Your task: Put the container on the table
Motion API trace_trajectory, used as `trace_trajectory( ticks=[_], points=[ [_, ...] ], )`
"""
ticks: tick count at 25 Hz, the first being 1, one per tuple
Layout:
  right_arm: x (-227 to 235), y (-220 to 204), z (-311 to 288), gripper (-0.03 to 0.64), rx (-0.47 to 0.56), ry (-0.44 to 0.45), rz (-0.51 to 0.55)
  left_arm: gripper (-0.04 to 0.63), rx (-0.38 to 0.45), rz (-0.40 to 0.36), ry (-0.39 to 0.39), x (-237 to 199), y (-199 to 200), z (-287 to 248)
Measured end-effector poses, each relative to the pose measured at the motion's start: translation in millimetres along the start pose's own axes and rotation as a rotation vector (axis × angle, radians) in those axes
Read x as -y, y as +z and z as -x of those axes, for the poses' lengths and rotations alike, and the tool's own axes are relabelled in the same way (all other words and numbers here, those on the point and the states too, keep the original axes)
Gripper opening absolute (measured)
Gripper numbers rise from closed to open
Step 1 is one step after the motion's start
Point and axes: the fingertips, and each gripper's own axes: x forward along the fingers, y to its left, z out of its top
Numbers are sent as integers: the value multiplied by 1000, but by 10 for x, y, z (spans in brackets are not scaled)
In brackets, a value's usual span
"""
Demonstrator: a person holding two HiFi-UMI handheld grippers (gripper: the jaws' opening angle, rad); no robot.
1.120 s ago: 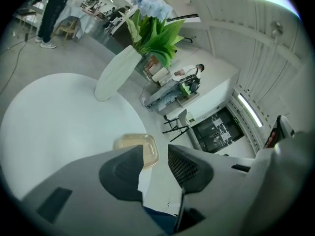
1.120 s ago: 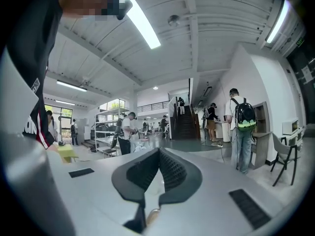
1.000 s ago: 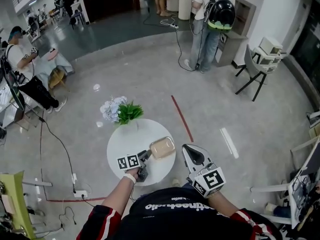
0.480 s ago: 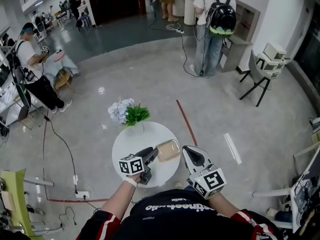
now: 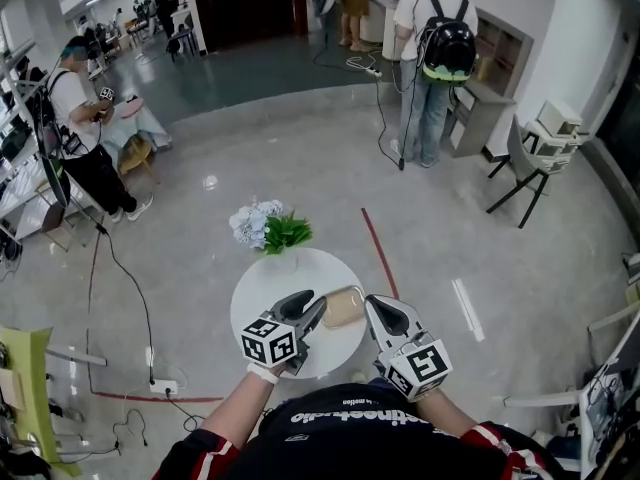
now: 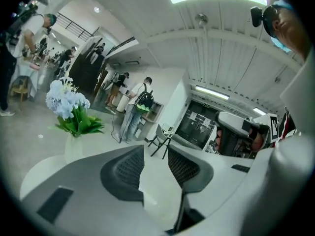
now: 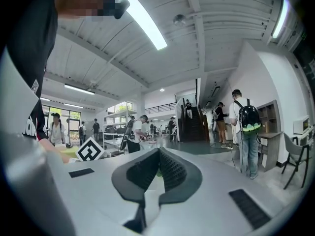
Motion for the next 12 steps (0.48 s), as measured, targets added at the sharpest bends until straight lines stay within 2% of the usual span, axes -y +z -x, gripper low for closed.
trace_trajectory(
  ticks=[8, 12],
  points=[
    [-44, 15, -72, 15, 7, 14, 1, 149, 71, -135, 42, 153, 371, 198],
    [-39, 0, -96, 15, 8, 12, -4, 149, 117, -165, 38, 254, 511, 278]
  ],
)
